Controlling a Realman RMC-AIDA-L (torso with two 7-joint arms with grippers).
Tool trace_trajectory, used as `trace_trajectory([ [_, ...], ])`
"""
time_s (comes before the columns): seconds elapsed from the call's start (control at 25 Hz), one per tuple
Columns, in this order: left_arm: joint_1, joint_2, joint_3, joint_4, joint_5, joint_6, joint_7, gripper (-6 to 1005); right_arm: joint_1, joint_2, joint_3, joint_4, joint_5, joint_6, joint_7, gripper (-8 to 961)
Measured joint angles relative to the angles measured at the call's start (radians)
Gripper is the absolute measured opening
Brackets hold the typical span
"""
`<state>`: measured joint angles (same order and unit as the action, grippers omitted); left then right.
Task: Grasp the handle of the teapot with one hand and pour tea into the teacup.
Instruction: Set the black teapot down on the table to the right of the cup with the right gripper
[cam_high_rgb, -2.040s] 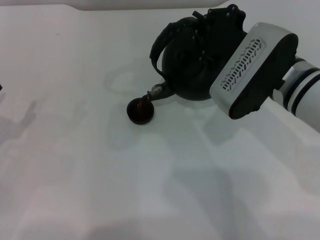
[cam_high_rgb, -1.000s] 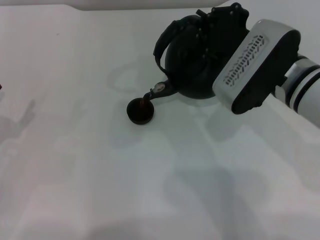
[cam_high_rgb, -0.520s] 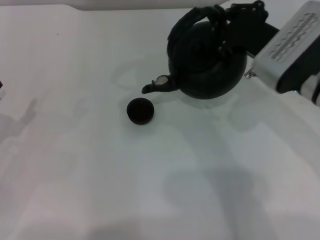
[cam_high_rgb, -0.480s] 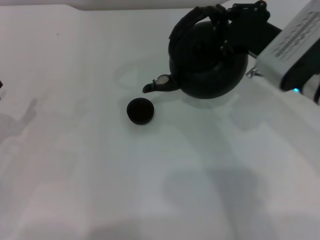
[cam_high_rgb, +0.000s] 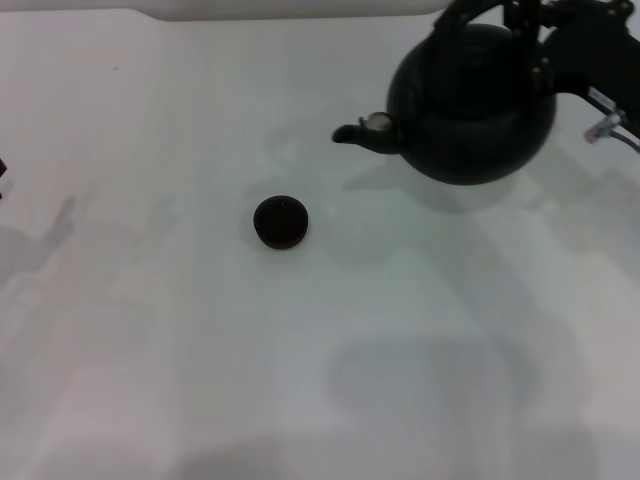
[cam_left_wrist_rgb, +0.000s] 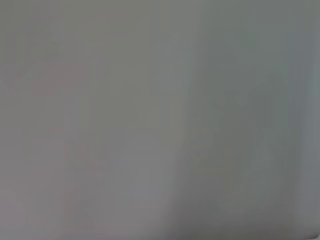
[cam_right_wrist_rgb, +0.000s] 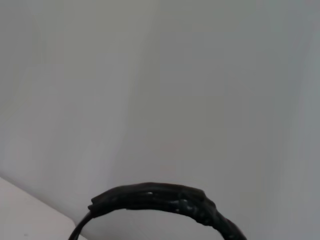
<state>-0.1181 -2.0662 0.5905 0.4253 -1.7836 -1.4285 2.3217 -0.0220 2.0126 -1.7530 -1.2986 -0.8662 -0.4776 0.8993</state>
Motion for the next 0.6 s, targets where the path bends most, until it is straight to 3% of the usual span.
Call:
trace_trajectory([
  [0.6,-0.024,0.000,0.000,0.000,0.015,0.012,-0.005,862,-0.035,0.001,0.139,0.193,0.035,-0.277,0.007,116],
])
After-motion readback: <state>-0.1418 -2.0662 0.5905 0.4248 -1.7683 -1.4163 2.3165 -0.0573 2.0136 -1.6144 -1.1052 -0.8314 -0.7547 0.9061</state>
